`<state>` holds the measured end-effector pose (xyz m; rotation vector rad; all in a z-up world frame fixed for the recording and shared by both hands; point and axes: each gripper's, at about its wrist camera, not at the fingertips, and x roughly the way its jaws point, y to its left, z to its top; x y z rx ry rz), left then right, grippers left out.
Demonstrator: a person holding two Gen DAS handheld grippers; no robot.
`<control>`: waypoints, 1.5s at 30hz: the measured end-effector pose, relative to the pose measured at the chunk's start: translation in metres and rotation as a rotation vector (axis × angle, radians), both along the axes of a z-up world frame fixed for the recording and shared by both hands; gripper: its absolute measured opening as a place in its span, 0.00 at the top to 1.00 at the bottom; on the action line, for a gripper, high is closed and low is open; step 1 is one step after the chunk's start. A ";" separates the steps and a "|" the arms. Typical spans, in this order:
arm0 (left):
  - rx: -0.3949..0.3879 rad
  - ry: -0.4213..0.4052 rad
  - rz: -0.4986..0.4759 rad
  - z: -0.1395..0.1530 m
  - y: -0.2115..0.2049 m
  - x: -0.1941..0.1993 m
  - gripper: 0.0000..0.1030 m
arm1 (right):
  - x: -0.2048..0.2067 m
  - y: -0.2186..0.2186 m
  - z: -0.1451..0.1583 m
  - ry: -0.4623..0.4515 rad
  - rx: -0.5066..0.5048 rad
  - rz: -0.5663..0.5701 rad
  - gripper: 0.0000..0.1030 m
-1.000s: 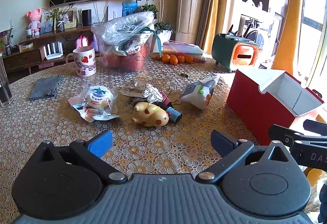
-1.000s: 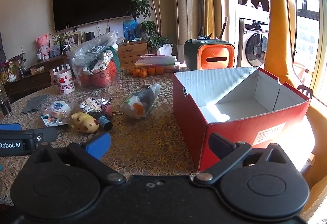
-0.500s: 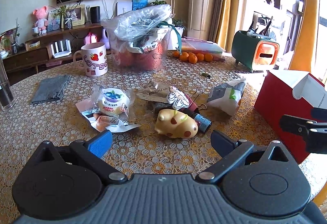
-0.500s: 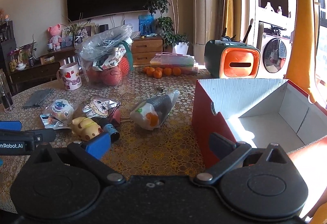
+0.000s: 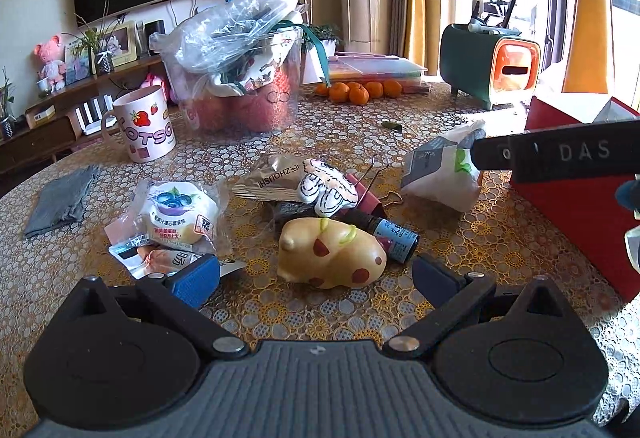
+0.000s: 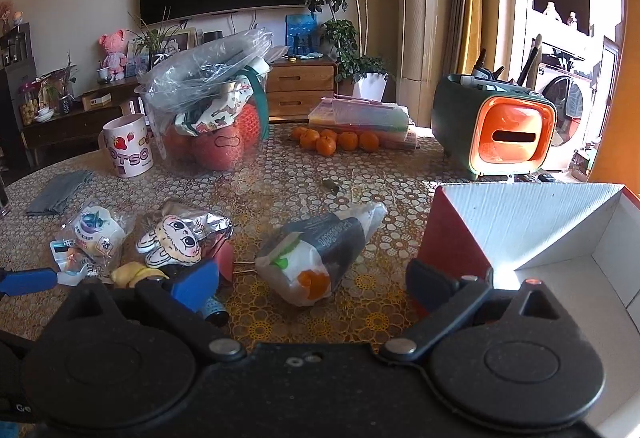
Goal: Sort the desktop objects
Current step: 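Move both tools toward the items on the table, then grasp the white-grey snack bag with the right tool while the left tool grasps the yellow pig toy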
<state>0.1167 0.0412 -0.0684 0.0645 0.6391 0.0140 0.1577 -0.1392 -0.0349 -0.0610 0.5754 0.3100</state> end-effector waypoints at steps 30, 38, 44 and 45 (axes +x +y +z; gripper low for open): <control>0.074 -0.005 -0.058 -0.025 -0.008 0.036 0.07 | 0.099 0.016 -0.042 0.259 0.101 -0.171 0.21; 0.076 -0.003 -0.056 -0.027 -0.009 0.035 0.20 | 0.103 0.016 -0.048 0.260 0.115 -0.151 0.31; 0.051 0.010 -0.058 -0.026 -0.009 0.035 0.28 | 0.101 0.012 -0.048 0.271 0.147 -0.157 0.42; 0.049 0.011 -0.055 -0.025 -0.009 0.035 0.28 | 0.100 0.012 -0.048 0.270 0.148 -0.155 0.43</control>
